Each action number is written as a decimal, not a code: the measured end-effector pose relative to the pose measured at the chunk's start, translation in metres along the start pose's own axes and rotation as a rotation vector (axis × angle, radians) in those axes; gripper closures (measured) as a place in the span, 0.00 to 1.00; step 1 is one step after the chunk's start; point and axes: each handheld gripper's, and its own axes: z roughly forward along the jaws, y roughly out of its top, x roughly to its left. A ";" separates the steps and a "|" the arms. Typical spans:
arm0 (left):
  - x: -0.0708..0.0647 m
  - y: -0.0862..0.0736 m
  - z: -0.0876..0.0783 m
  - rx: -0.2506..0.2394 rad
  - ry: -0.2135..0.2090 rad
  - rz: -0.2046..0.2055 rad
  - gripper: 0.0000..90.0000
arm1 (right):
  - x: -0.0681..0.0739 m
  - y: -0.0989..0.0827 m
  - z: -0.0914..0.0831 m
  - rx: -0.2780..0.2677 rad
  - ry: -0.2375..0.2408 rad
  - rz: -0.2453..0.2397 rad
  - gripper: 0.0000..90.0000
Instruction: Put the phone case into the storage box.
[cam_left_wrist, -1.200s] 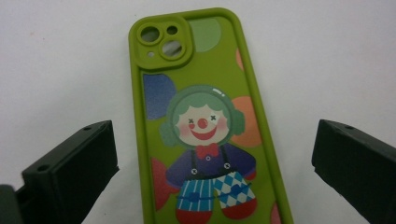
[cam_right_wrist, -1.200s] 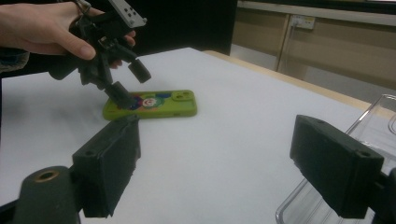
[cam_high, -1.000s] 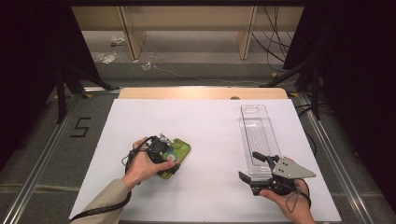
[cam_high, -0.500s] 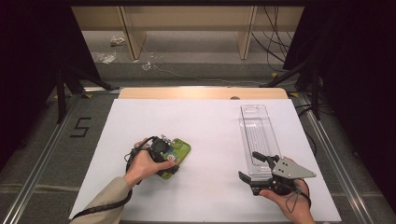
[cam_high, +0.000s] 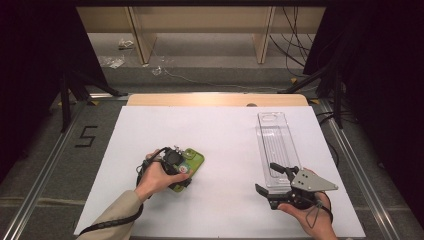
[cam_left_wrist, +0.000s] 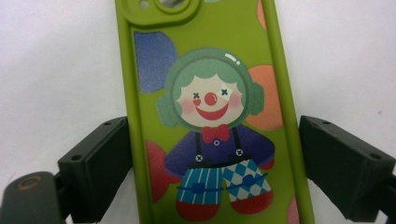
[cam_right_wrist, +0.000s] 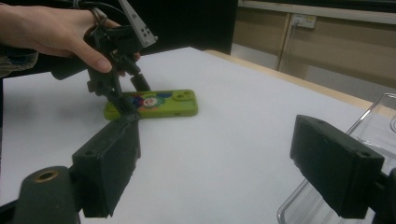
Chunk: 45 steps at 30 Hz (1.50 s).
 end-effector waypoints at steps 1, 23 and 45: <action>0.000 0.000 0.000 0.002 0.002 -0.002 0.13 | 0.000 0.000 0.000 0.000 0.000 0.000 0.19; -0.004 0.001 -0.001 0.018 0.031 -0.064 0.15 | 0.001 0.000 0.001 0.008 0.006 -0.001 0.19; -0.006 -0.001 -0.002 0.014 0.044 -0.113 0.18 | 0.001 0.000 0.001 0.006 0.011 -0.002 0.19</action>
